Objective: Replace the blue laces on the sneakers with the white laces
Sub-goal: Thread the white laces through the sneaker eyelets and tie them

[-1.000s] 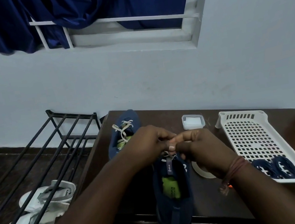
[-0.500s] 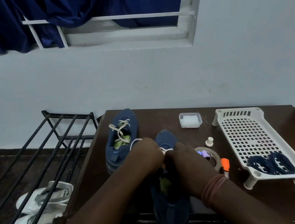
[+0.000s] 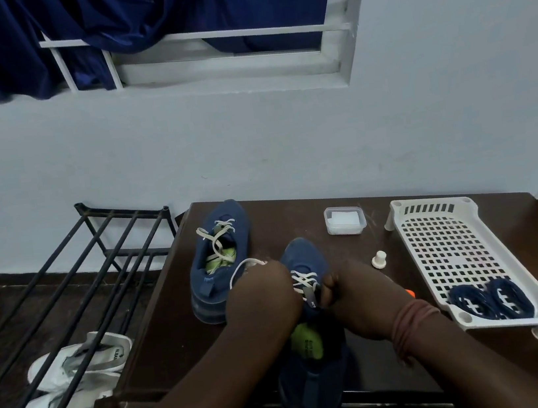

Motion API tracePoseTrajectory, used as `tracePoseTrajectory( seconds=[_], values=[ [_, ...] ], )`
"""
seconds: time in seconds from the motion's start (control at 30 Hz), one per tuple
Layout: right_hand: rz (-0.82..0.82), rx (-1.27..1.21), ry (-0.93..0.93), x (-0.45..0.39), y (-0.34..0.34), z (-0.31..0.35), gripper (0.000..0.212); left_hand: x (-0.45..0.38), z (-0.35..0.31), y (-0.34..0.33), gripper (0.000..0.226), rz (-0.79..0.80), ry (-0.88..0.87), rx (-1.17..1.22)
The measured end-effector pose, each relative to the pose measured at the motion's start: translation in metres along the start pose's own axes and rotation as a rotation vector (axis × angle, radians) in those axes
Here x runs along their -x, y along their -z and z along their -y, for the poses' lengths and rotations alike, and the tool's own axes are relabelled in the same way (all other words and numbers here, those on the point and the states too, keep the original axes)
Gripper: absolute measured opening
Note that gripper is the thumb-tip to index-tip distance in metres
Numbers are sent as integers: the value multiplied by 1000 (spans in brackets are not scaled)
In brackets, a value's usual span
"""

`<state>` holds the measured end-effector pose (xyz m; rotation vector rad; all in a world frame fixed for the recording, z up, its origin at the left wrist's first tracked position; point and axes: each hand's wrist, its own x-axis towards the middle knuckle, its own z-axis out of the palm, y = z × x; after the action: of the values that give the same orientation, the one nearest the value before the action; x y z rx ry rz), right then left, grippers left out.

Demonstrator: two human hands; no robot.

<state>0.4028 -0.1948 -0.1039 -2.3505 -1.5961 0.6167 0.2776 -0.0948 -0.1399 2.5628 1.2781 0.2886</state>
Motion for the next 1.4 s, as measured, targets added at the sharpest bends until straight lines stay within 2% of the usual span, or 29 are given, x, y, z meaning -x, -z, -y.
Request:
tracePoseTrajectory(
  seconds=[0.23,0.4,0.7,0.8,0.9,1.03,1.1,1.17,1.2,1.23,1.33,1.4],
  values=[
    [15,-17,-25,3,3,2,16,-9,3,2,18,121,56,137],
    [13,-22,-39,5,5,5,13,-11,8,-3,17,30,51,74],
    [27,-11,-56,5,6,8,15,-11,4,-5,19,57,-18,76],
    [42,18,-48,6,7,10,16,-6,-2,-3,21,23,-58,6],
    [28,22,-29,6,7,8,17,3,-9,-1,26,-24,-70,-200],
    [51,14,-6,3,5,4,11,17,-23,11,31,52,-21,-290],
    [82,-30,4,2,6,-1,25,20,-25,16,21,35,-19,-286],
    [41,-5,-29,1,3,-5,39,23,-23,18,12,-105,-97,-252],
    [-8,28,-40,0,1,-6,39,24,-23,17,18,-109,-117,-247],
    [-56,68,-46,1,-1,-5,36,24,-22,15,25,-124,-133,-252],
    [-144,244,-22,6,-6,6,24,27,-23,12,22,-131,-166,-223],
    [-186,268,-8,7,-9,10,23,25,-24,10,25,-108,-172,-234]
  ],
)
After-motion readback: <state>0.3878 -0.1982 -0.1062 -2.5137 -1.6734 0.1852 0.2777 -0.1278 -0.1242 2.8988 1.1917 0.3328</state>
